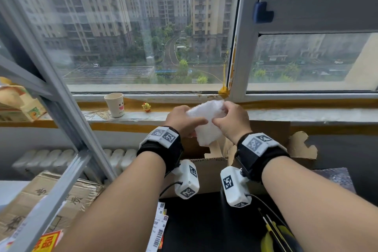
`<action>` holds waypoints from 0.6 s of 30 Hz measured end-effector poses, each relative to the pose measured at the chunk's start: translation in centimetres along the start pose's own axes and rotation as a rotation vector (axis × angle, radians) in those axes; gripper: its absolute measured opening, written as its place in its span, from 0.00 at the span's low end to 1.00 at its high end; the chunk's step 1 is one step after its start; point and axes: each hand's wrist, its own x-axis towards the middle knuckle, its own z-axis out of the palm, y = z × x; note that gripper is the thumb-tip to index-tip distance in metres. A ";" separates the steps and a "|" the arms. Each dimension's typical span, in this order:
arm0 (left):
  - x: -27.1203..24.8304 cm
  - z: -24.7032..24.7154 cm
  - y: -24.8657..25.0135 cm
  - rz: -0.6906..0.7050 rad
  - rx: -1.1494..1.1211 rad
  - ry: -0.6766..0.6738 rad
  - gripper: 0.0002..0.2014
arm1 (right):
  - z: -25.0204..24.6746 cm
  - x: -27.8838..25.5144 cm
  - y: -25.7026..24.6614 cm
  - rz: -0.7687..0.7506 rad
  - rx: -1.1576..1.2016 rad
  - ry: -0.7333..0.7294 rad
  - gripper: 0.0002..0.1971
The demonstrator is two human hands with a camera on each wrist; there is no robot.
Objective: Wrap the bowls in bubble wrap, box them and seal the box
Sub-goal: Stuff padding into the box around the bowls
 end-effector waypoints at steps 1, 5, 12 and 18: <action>0.0 0.1 0.3 -0.011 -0.001 -0.016 0.12 | 0.1 0.0 -0.1 -0.050 -0.040 0.017 0.10; 0.7 0.1 -0.1 -0.078 0.114 0.056 0.15 | 0.6 0.1 -0.3 -0.175 0.003 -0.019 0.13; 1.2 -0.9 -0.5 -0.372 -0.520 0.039 0.09 | 0.9 0.0 -1.5 -0.304 0.045 -0.145 0.16; 1.2 -1.8 -0.9 -0.461 -0.609 -0.181 0.18 | 1.2 0.1 -1.5 -0.265 0.024 -0.235 0.11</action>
